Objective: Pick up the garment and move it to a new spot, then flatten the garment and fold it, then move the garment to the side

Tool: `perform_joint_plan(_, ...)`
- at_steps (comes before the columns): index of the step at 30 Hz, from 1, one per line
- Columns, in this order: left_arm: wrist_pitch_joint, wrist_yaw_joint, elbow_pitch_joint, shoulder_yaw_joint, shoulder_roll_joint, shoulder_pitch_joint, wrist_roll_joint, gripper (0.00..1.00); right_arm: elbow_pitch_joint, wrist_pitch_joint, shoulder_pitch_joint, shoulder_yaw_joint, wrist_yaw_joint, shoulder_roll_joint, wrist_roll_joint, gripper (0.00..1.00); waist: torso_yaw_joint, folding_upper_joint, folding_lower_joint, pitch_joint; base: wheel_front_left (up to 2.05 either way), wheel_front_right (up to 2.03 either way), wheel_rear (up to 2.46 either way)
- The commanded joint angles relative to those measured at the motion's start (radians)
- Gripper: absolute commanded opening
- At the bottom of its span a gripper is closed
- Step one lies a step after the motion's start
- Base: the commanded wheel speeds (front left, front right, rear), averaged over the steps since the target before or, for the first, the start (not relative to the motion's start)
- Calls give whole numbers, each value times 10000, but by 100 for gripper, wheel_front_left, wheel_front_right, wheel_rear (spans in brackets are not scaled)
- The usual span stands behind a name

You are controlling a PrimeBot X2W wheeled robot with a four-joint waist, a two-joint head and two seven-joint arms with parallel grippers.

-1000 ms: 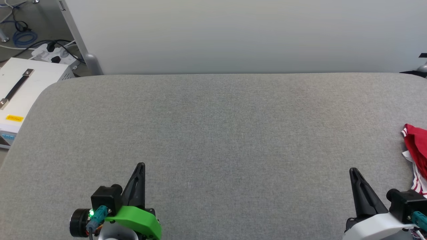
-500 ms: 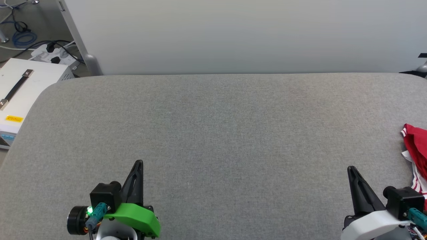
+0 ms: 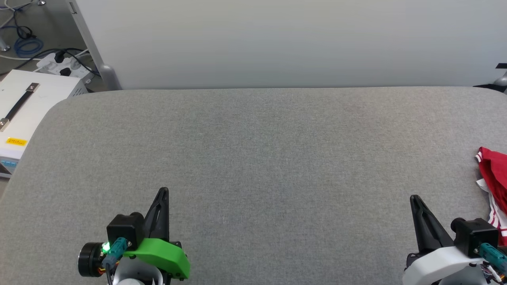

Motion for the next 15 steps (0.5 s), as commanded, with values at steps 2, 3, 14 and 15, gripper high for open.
perform_joint_plan(2,114,-30,-106,72,-61,44,179,0,87,14,-230,29,-3,-7,-98,0,-2,-1,1,-2,0,0,0)
perform_joint_plan(3,136,-31,-124,89,-71,45,206,0,104,14,-246,33,-4,-7,-111,0,-3,-1,1,-3,0,0,0)
perform_joint_plan(14,354,-38,-295,253,-175,56,470,0,266,18,-403,64,-4,-7,-241,0,-15,-1,1,-12,0,0,0)
perform_joint_plan(15,376,-39,-312,270,-185,57,497,0,283,18,-419,68,-4,-7,-254,0,-16,-1,1,-13,0,0,0)
